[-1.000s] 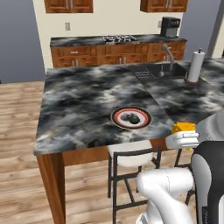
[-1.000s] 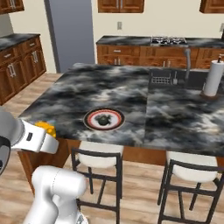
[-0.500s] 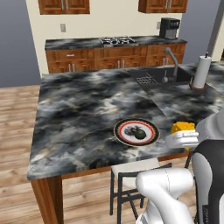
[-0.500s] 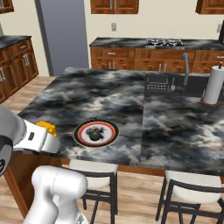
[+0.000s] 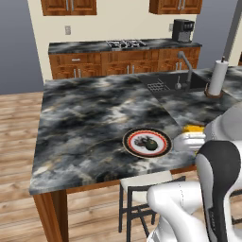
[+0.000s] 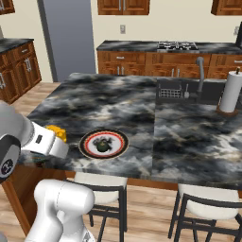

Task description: Take the cheese, fish, and squash from the fridge and place them on the plate on the dining counter to create an appetizer plate.

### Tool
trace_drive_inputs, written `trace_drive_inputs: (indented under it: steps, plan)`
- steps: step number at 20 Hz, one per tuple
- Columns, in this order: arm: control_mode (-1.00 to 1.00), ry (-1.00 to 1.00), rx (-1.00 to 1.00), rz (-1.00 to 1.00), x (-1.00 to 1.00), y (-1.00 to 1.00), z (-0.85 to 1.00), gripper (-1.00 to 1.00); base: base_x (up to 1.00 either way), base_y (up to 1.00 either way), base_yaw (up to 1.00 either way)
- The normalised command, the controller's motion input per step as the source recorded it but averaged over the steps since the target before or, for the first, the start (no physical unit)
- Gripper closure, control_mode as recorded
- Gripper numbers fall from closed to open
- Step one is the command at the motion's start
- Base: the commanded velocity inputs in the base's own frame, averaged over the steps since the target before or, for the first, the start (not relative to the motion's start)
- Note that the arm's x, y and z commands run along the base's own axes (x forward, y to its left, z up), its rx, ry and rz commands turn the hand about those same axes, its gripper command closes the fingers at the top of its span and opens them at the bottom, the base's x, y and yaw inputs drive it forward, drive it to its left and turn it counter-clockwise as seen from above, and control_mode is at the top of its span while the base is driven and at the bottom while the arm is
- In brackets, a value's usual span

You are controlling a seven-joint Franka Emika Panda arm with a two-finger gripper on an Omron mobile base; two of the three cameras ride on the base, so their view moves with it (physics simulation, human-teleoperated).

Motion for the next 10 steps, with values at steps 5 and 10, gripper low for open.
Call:
trace_drive_inputs:
  steps: [5,10]
  plan:
    - [-1.0,0.07,0.0,-0.17,0.8,-0.04,0.0,1.0,0.0,0.0,0.0]
    - [-1.0,0.06,0.0,-0.08,0.36,-0.36,-0.03,1.0,0.0,0.0,0.0]
